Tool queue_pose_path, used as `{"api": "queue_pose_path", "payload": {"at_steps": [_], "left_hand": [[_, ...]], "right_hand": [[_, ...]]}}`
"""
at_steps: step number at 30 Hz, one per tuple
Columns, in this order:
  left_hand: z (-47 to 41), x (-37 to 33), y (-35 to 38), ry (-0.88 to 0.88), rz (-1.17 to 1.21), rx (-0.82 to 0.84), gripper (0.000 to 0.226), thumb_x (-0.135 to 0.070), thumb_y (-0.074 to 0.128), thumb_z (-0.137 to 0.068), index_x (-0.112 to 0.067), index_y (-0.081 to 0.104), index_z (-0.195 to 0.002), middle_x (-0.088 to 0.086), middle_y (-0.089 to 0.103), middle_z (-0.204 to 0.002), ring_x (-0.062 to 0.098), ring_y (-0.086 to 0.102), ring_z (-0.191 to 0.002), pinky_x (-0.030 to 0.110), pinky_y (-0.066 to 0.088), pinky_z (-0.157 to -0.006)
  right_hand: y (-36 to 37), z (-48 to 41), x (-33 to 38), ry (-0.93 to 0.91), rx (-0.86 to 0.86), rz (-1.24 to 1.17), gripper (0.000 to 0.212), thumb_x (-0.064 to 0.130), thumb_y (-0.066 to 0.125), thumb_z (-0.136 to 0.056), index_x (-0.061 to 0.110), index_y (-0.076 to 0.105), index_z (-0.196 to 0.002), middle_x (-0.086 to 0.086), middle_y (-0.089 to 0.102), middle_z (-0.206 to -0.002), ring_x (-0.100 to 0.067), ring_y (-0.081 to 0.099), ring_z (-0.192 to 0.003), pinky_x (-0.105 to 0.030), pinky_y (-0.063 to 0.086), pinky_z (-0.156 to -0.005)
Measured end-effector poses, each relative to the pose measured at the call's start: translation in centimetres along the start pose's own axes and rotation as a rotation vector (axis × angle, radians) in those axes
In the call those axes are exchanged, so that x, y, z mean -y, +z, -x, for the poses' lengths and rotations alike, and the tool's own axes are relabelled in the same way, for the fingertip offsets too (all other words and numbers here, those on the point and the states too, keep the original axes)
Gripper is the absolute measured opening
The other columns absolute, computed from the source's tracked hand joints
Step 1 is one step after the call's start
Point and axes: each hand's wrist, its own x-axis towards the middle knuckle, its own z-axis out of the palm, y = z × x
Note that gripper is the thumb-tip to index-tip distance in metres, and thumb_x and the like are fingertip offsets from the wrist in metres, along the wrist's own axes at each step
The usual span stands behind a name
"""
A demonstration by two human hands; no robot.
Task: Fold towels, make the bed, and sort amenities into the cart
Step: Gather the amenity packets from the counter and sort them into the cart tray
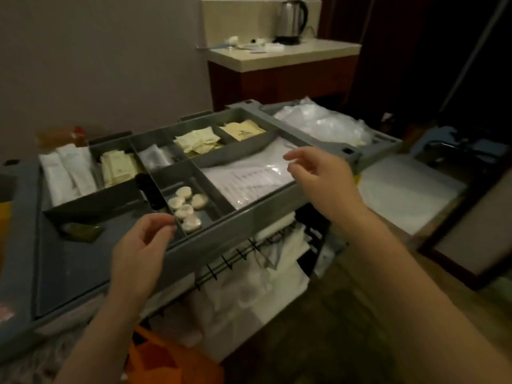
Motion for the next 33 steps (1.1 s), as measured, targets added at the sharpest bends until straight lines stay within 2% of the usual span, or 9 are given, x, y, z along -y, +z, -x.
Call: {"api": "queue_pose_path", "payload": {"at_steps": [3,7,9,12,16,19,23,27,33], "left_hand": [[1.8,-0.7,3.4,0.033,-0.012,0.141,0.016,-0.017,0.053,-0.095,-0.029,0.064,-0.096,-0.011,0.065,-0.096,0.003,0.059,-0.092,0.024,0.045,-0.075],[3.7,-1.9,10.1,0.083,-0.016,0.330,0.021,-0.011,0.055,-0.092,-0.029,0.064,-0.090,-0.007,0.067,-0.091,0.013,0.063,-0.089,0.036,0.049,-0.080],[4.2,-2.9,14.5,0.111,-0.043,0.410,0.026,-0.011,0.057,-0.092,-0.035,0.063,-0.085,-0.009,0.067,-0.086,0.013,0.062,-0.084,0.035,0.048,-0.078],[5.2,-5.1,22.6,0.167,-0.039,0.515,0.029,-0.016,0.059,-0.090,-0.042,0.064,-0.080,-0.014,0.066,-0.080,0.015,0.062,-0.081,0.036,0.049,-0.075],[7.3,-8.6,33.8,0.212,-0.051,0.690,0.019,-0.014,0.052,-0.095,-0.029,0.062,-0.089,-0.004,0.066,-0.084,0.020,0.063,-0.082,0.045,0.052,-0.076],[6.7,-10.5,40.2,0.221,-0.087,0.719,0.013,-0.017,0.052,-0.095,-0.024,0.063,-0.092,-0.003,0.065,-0.085,0.021,0.063,-0.083,0.046,0.052,-0.077],[3.8,-11.4,46.3,0.147,-0.115,0.651,0.017,-0.018,0.053,-0.095,-0.028,0.063,-0.086,-0.001,0.067,-0.087,0.021,0.063,-0.087,0.047,0.053,-0.081],[1.1,-12.0,52.7,0.081,-0.165,0.637,0.018,-0.018,0.053,-0.095,-0.029,0.062,-0.084,0.000,0.066,-0.084,0.021,0.062,-0.083,0.033,0.047,-0.067],[-5.0,-12.4,65.6,0.033,-0.226,0.658,0.013,-0.017,0.054,-0.095,-0.024,0.063,-0.091,-0.004,0.065,-0.087,0.013,0.059,-0.084,0.026,0.044,-0.065]], "right_hand": [[-1.6,5.5,-3.3,0.149,-0.043,-0.039,0.020,0.023,0.053,-0.095,0.028,0.064,-0.110,0.018,0.062,-0.090,0.004,0.058,-0.082,-0.009,0.044,-0.066],[-5.0,12.1,-9.1,0.353,-0.087,0.012,0.022,0.023,0.052,-0.096,0.029,0.064,-0.113,0.015,0.063,-0.100,0.001,0.058,-0.090,-0.017,0.047,-0.074],[-7.2,15.0,-12.4,0.447,-0.131,0.044,0.022,0.023,0.053,-0.096,0.028,0.064,-0.114,0.014,0.063,-0.101,-0.003,0.059,-0.092,-0.020,0.049,-0.078],[-10.6,18.7,-17.9,0.592,-0.209,0.083,0.023,0.022,0.054,-0.095,0.028,0.063,-0.114,0.017,0.061,-0.098,0.000,0.057,-0.089,-0.014,0.044,-0.075],[-15.4,20.0,-25.4,0.761,-0.265,0.082,0.023,0.023,0.053,-0.095,0.028,0.061,-0.117,0.018,0.057,-0.091,0.002,0.053,-0.083,-0.008,0.038,-0.067],[-19.5,17.2,-30.1,0.779,-0.291,0.068,0.023,0.024,0.053,-0.096,0.028,0.060,-0.117,0.017,0.057,-0.091,-0.002,0.057,-0.087,-0.008,0.037,-0.065],[-24.9,11.0,-33.6,0.709,-0.317,0.048,0.025,0.027,0.052,-0.096,0.029,0.059,-0.120,0.025,0.054,-0.086,0.007,0.053,-0.078,-0.009,0.040,-0.063],[-28.8,4.1,-36.5,0.621,-0.338,-0.019,0.023,0.027,0.051,-0.097,0.030,0.059,-0.118,0.021,0.058,-0.085,0.002,0.057,-0.075,-0.010,0.044,-0.063],[-32.3,-7.3,-44.7,0.515,-0.247,-0.041,0.023,0.029,0.050,-0.097,0.030,0.057,-0.119,0.023,0.054,-0.086,0.004,0.056,-0.078,-0.010,0.049,-0.070]]}}
